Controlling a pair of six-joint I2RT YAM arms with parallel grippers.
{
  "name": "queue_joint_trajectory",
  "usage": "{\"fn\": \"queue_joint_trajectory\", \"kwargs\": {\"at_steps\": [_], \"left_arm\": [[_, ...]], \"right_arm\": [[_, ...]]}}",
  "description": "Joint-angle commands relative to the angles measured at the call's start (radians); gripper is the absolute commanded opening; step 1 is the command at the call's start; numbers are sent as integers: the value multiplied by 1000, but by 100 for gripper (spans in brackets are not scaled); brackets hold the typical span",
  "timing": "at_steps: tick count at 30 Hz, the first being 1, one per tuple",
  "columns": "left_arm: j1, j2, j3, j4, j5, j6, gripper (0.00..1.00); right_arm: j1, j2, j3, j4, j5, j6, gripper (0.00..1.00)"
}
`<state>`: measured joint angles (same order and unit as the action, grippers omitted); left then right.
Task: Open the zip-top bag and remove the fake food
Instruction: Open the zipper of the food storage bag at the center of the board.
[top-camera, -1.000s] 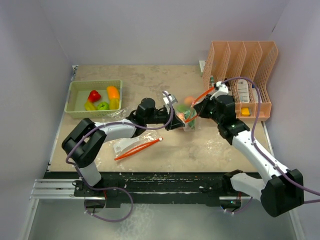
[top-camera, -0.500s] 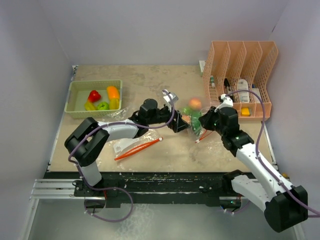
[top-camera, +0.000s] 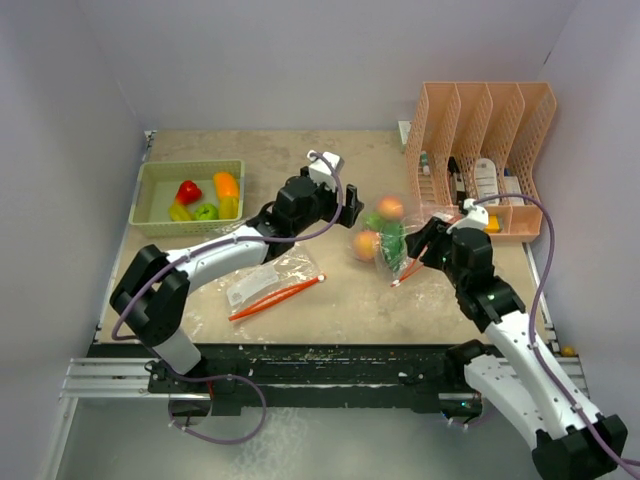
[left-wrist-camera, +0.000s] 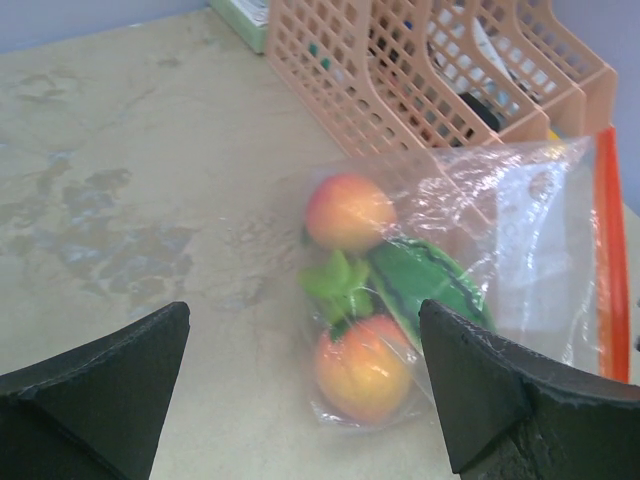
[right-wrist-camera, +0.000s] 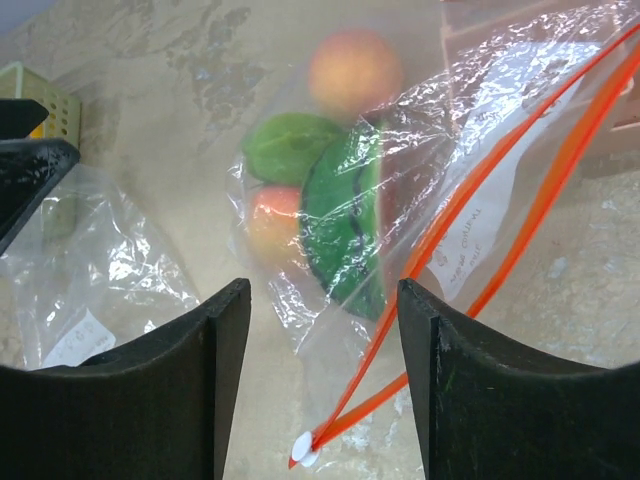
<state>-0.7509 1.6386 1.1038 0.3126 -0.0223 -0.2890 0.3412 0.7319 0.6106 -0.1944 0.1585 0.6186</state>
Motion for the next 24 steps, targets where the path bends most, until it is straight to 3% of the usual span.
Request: {"fn": "queue_joint_trajectory", "kwargs": {"at_steps": [1,5,12,16,20,24], "left_arm": [[8,-36,42,-16,-131,-4,99],[9,25,83,-17,-77,-41,99],[-33,71,145,-65,-41,-98,90],[-80,63,144,-87,-58,-108,84],[-141,57,130,-110,-99,-110,83],[-211,38,87,-103,-129,-123,83]], "right_arm": [[-5,-32,20,-60,46,10,63],[-10,-33,5,-58,37,32,64],[-22,41,-18,-6,17,43,60],[-22,133,13,33,-14,31,40],[-22,173,42,70,-46,21,14],[-22,204,64,105,-69,10,0]]}}
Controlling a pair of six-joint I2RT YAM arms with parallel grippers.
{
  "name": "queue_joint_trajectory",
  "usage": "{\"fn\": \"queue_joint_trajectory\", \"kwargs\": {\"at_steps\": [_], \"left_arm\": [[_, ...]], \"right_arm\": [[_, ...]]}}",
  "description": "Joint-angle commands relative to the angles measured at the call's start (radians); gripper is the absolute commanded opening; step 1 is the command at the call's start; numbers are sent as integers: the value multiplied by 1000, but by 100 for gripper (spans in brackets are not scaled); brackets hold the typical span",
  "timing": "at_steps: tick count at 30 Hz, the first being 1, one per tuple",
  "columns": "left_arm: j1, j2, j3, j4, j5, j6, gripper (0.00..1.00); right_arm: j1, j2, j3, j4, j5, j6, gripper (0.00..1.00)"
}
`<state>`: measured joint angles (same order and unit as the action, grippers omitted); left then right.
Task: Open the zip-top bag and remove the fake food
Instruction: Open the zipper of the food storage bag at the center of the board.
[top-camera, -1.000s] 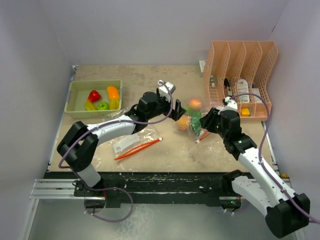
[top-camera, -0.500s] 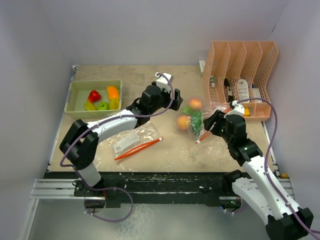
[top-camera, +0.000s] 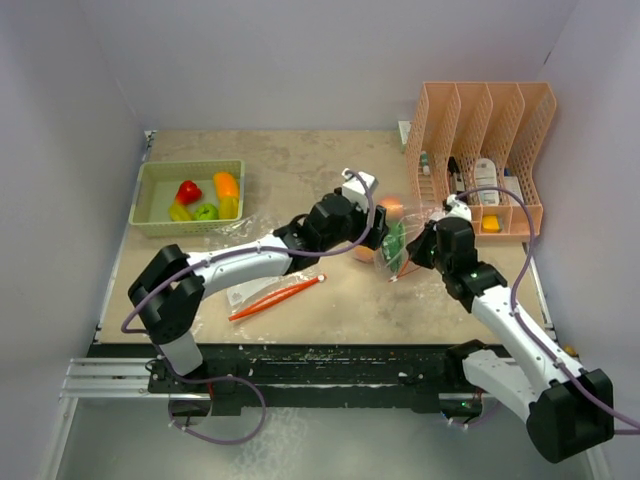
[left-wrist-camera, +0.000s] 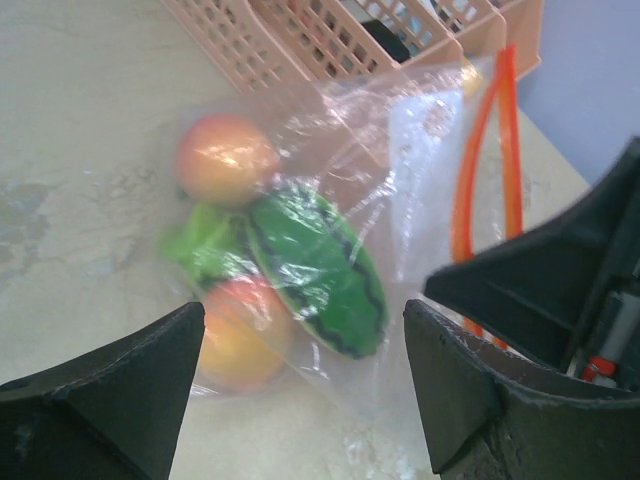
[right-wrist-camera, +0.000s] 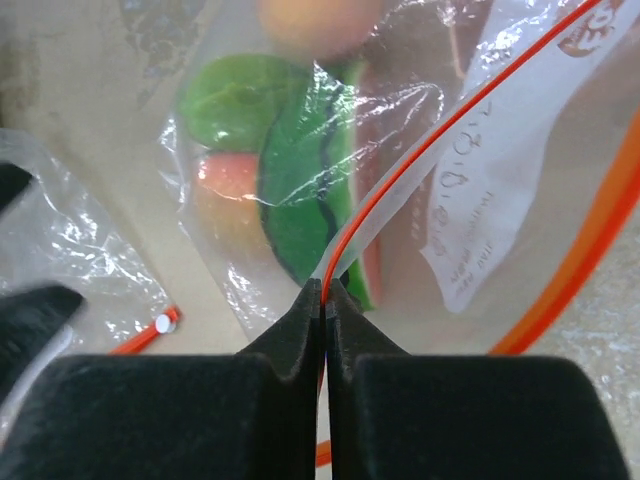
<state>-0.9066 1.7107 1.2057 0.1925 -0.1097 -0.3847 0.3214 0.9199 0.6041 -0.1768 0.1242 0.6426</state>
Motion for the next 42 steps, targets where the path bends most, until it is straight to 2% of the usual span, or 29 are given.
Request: {"fn": "queue_joint_trajectory", "kwargs": {"at_steps": [1,7,15,18,21,27,30,32,35,37,39,41,42], "left_arm": [[-73,-40,-25,24,-42,-28,84],[-165,-44,-49,91,-21,30,84],[-187,20,27,92,15,49,83],[-194,63,76,49,-17,53,82],[-195,96,113,6,-81,42,76],[-196,150,169,-15,-93,42,67],[-196,169,190,-21,-101,36,59],[-196,174,198,-23,-105,36,48],[-196,174,205,-25,-119,38,22],[-196,169,206,-27,-135,37,9],[-196,166,206,-31,-148,38,0],[-196,166,206,-34,-163,37,0],[-196,166,207,-34,-166,37,0]], "right_arm": [[-2,28,79,82,-41,-19,0],[-2,-22,90,85,-28,-16,0],[-2,-49,95,63,-46,-1,0],[-2,-73,94,58,-47,2,0],[-3,-90,98,42,-63,8,0],[-3,-134,78,42,-106,52,0],[-2,-152,74,41,-123,63,0],[-2,-154,75,34,-126,62,0],[-2,-160,78,13,-106,45,4],[-2,-168,83,-4,-88,32,9],[-2,-178,92,-15,-72,17,19],[-3,-190,105,-56,-52,5,39],[-2,-198,113,-75,-34,0,45]]}}
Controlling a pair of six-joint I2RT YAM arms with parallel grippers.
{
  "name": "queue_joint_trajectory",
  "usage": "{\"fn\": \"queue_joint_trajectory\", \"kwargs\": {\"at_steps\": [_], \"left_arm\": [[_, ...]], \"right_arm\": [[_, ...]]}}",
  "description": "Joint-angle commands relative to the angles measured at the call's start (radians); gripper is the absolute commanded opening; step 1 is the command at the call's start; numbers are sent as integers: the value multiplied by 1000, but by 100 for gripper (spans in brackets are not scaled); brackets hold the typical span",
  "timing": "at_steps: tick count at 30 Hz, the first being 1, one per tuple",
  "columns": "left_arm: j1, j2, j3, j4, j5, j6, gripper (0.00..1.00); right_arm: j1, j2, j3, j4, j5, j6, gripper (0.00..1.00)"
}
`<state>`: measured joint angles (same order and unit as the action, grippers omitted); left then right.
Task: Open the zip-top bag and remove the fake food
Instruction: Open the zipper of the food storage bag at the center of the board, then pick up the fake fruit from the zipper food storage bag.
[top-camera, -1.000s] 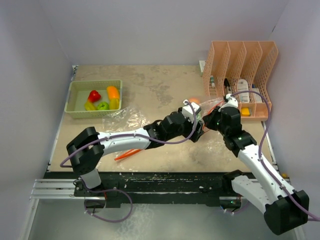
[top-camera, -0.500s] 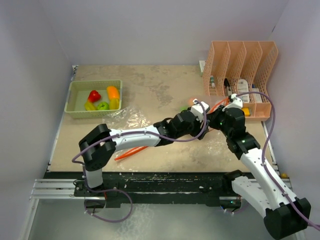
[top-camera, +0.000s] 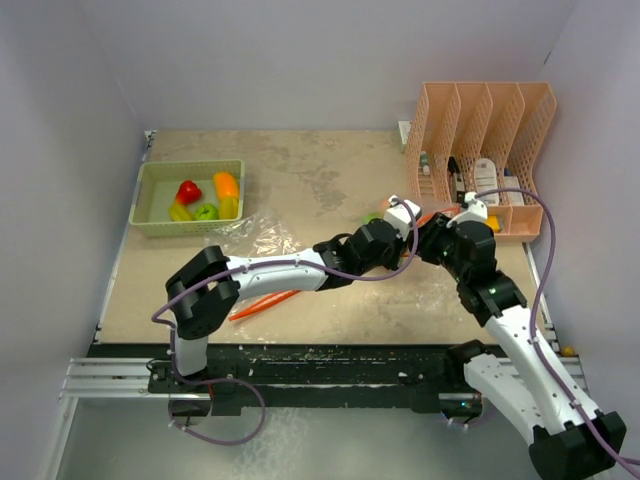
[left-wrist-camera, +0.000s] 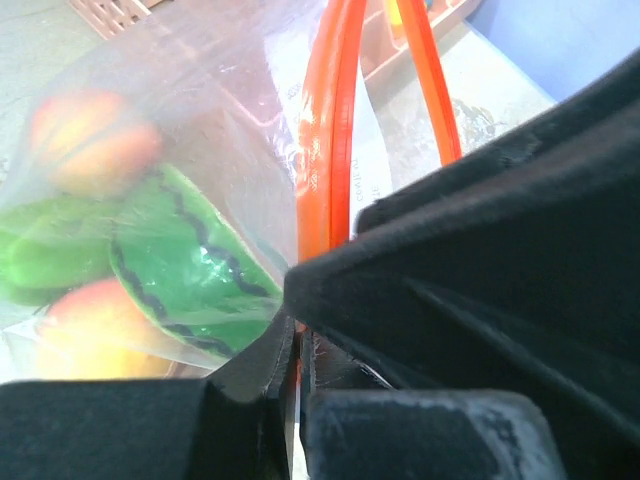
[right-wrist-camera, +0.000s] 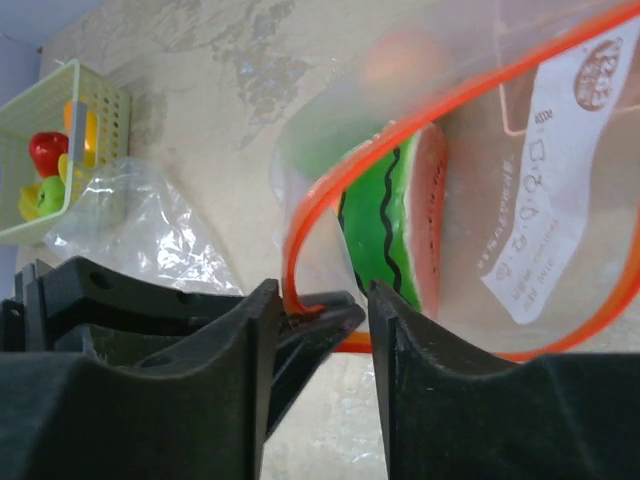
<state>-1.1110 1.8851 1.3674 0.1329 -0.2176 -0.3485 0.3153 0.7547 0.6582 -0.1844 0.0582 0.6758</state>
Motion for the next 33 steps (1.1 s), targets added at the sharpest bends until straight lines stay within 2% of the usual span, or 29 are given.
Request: {"fn": "queue_joint_trajectory", "kwargs": {"at_steps": [1,4,7,8,11,12,22,24,26,28,30,31,33], "left_arm": [[8,-9,46,25,-59,0,0],[8,-10,45,22,-62,-2,0],[8,-16,40,23,-64,-4,0],[8,-18,37,23,-65,-5,0],[8,-29,25,25,-71,-12,0],[8,-35,20,25,-73,-15,0],[8,-101,-36,24,-85,-33,0],[8,-106,-42,25,-91,-36,0],[9,-108,-44,24,-92,-39,0],[8,-104,-43,22,-92,-39,0],[8,-98,-42,20,-91,-42,0],[8,-95,-42,17,-92,-43,0],[9,-90,-43,12,-94,-47,0]], "right_arm": [[4,-54,62,-87,56,-36,49],[4,-114,53,-131,135,-31,52],[1,-119,29,-138,143,-22,46],[0,-111,23,-131,135,-14,40],[-2,-84,-2,-70,132,12,7],[-5,-72,-9,-38,127,13,0],[-111,222,-82,308,-82,16,0],[-136,276,-116,394,-141,26,4],[-140,332,-138,466,-179,26,13],[-140,388,-149,525,-214,20,32],[-140,438,-152,570,-259,0,55],[-141,456,-154,582,-275,-13,63],[-141,471,-163,611,-294,-22,68]]}}
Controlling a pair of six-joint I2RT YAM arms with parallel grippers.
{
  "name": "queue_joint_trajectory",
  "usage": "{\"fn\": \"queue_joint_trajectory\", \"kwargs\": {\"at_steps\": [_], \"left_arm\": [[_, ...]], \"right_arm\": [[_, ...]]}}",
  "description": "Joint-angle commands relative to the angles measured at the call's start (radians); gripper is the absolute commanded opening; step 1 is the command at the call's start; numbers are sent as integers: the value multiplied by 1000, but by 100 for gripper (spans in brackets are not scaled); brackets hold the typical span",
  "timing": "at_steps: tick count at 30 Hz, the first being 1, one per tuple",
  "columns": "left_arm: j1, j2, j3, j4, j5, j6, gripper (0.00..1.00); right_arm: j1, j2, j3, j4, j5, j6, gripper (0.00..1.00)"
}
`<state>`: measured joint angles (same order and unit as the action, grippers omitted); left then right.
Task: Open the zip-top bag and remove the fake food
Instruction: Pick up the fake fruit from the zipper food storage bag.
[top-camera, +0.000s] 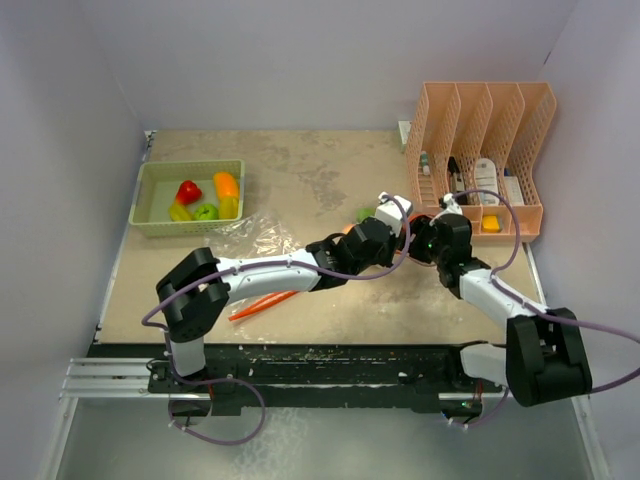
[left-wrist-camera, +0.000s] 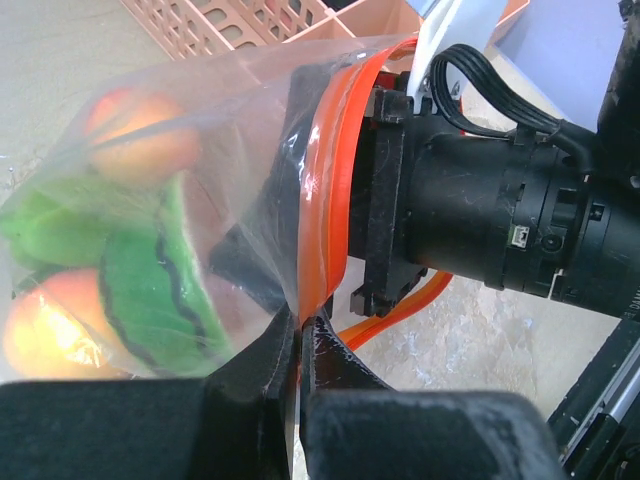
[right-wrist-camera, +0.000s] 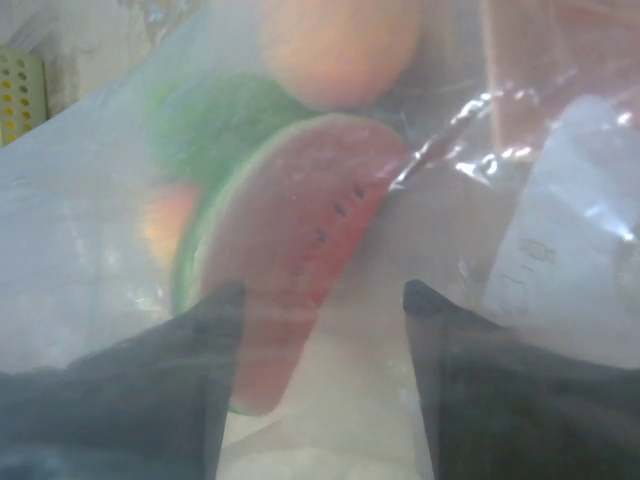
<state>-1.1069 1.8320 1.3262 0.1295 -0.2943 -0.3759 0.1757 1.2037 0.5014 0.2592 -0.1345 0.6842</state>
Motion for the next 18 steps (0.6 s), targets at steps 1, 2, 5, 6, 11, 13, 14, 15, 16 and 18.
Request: {"fn": "queue_joint_trajectory", "kwargs": {"at_steps": [1,2,5,6,11,13,14,15,16,18], "left_arm": [[4,-36,-2,13,-17,-20,0],[4,-35,-4,13,-18,-21,0],[4,-27,-2,13,-16,-24,0],[4,-24,-1,12,-16,-24,0],[4,-20,-2,-2,-20,-33,0],[4,-19,-4,-4,-24,-33,1],[4,-18,-4,-4,-26,-35,1],[4,-16,-4,-5,-26,-36,1],[4,-16,-4,-4,-26,-39,1],[4,-13,-3,-1,-22,-44,2]], "right_arm": [[-1,21,-14,183,-108,-36,69],[-1,18,-20,200,-110,-43,70],[-1,23,-27,257,-134,-49,70],[-1,17,-29,268,-142,-43,70],[-1,-74,-46,268,-134,-31,70],[0,-100,-52,239,-149,-12,71],[-1,-113,-57,237,-157,-2,73],[-1,-123,-61,235,-160,8,77],[-1,-131,-65,232,-160,23,80],[-1,-132,-69,230,-179,47,83]]}}
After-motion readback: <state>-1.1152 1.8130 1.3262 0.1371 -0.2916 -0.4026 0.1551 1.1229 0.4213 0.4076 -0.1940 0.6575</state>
